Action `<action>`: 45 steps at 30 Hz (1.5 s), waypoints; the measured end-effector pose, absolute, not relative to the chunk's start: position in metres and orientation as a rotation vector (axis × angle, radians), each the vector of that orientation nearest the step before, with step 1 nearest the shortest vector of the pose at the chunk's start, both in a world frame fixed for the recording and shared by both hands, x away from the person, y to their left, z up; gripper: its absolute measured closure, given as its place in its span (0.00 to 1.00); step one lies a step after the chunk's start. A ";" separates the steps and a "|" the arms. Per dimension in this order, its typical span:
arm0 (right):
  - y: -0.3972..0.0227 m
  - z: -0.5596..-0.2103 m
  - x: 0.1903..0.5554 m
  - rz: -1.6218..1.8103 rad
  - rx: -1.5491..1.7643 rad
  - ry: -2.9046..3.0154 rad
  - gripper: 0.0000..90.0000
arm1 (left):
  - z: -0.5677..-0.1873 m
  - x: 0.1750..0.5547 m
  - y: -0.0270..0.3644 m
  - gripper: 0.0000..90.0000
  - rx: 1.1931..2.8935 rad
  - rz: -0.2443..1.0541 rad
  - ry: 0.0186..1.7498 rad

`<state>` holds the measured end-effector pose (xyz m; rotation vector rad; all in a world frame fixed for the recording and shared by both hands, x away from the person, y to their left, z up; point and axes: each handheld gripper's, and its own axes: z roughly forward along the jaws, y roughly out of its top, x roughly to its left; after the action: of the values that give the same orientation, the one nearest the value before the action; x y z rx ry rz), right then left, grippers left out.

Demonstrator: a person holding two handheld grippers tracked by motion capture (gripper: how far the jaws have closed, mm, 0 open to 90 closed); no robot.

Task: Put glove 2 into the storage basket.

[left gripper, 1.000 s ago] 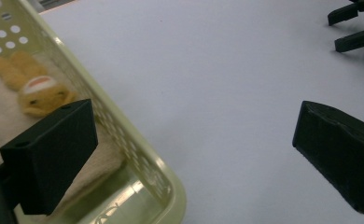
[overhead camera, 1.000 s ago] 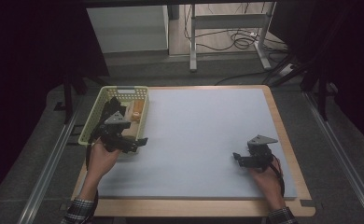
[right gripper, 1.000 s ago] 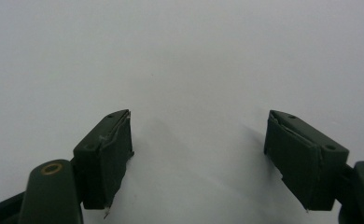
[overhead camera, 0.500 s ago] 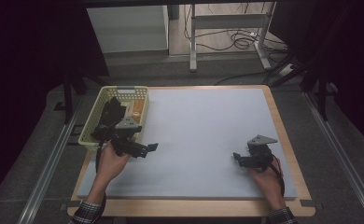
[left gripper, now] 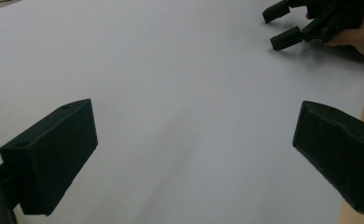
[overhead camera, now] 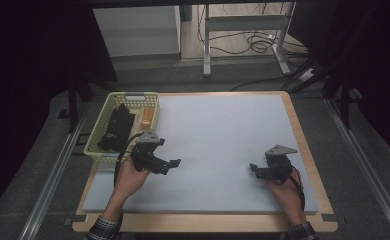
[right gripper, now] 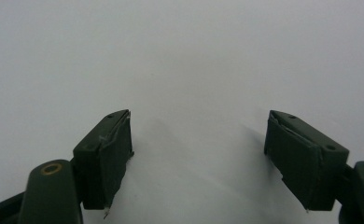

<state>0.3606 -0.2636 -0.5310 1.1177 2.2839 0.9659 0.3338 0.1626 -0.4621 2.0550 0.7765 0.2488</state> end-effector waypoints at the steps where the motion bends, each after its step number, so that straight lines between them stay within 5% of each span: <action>1: -0.264 -0.531 0.361 0.966 1.118 2.284 0.26 | -0.463 0.334 0.160 0.00 2.059 0.246 0.770; 26: -0.264 -0.531 0.361 0.967 1.118 2.285 0.25 | -0.524 0.329 0.119 0.00 2.108 0.118 0.725; 45: -0.264 -0.531 0.361 0.965 1.117 2.283 0.25 | -0.548 0.320 0.105 0.00 2.266 0.269 0.763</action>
<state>0.3605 -0.2635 -0.5310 1.1171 2.2831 0.9649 0.3199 0.1053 -0.5476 2.2660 0.7631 0.2689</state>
